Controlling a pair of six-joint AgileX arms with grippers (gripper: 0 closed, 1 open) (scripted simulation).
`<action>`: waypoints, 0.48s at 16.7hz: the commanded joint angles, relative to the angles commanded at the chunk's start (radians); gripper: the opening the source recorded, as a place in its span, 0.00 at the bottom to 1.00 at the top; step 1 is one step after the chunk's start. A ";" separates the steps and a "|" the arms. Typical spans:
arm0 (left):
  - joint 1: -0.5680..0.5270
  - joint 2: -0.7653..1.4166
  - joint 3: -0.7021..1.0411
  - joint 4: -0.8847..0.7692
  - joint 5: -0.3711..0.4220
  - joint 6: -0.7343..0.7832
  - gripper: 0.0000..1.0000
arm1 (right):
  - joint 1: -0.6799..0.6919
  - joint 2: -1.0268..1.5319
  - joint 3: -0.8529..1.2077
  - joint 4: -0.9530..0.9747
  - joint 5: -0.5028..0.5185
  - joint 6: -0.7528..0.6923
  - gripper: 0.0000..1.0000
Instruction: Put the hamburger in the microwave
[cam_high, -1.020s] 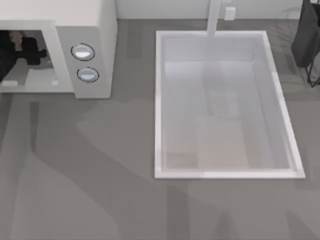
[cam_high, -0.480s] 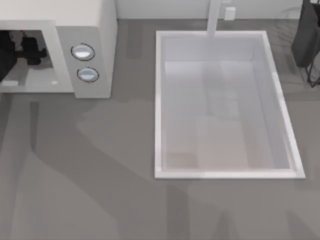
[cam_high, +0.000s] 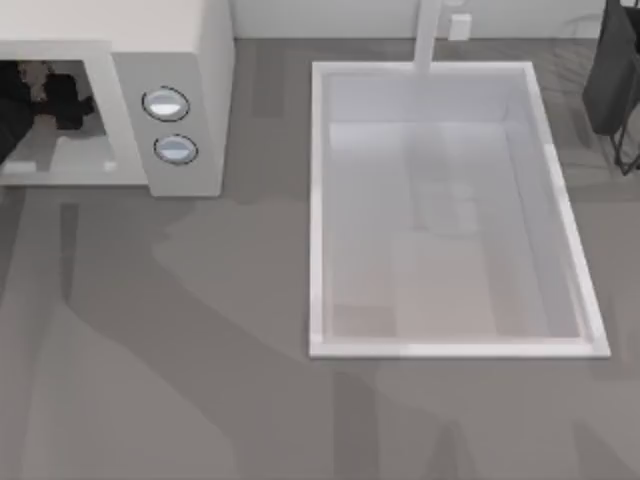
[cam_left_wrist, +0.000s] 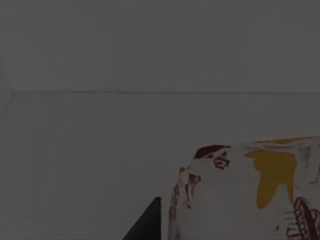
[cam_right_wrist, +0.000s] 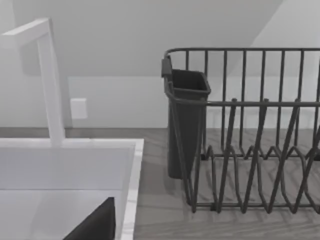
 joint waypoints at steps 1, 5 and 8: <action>0.000 0.000 0.000 0.000 0.000 0.000 0.90 | 0.000 0.000 0.000 0.000 0.000 0.000 1.00; 0.000 0.000 0.000 0.000 0.000 0.000 1.00 | 0.000 0.000 0.000 0.000 0.000 0.000 1.00; 0.000 0.000 0.000 0.000 0.000 0.000 1.00 | 0.000 0.000 0.000 0.000 0.000 0.000 1.00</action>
